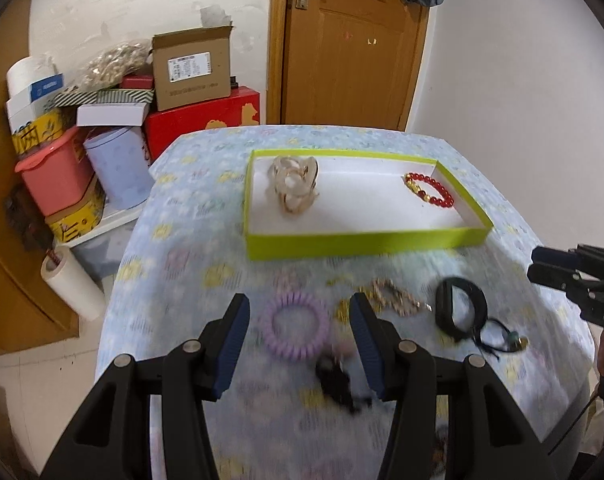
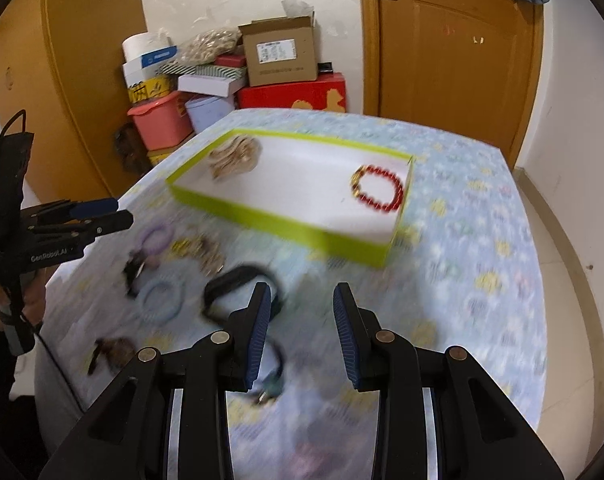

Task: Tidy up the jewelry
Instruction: 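Grasp the black pink-ball hair tie with the left tool while the right tool grasps the cord bracelet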

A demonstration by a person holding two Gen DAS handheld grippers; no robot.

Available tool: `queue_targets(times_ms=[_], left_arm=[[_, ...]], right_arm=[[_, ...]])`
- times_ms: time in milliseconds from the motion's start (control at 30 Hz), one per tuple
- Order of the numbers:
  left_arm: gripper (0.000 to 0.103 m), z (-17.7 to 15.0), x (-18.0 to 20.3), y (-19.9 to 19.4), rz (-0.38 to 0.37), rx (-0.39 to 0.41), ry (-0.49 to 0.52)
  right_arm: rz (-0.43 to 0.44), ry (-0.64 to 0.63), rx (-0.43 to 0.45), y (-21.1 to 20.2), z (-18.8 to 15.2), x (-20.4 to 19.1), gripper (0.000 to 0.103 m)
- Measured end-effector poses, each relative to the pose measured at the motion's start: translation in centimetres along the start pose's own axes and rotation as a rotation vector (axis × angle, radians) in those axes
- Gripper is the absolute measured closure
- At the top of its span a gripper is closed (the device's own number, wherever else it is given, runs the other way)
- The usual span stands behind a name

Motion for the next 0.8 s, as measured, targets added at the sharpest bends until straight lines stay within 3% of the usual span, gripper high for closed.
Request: queue_targets(times_ms=[333, 800], left_arm=[[0.050, -3.3, 0.1, -2.2, -0.006, -0.027, -0.043], [0.055, -4.9, 1.2, -0.7, -0.037, -0.078, -0.054]], right_arm=[[0.017, 0.050, -0.005, -2.0, -2.8, -1.7, 0.069], [0.007, 0.032, -0.050, -1.0, -4.3, -1.7, 0.069]])
Point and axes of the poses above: each gripper's, at about its wrist camera, not at the fingertips, and y roughly the way its jaws point, x to its right, z to its top, the point moved 3 cm from there along y, roughly the way its jaws point, and after that the axes turned 13 degrees about x, right-handed, at the moved point
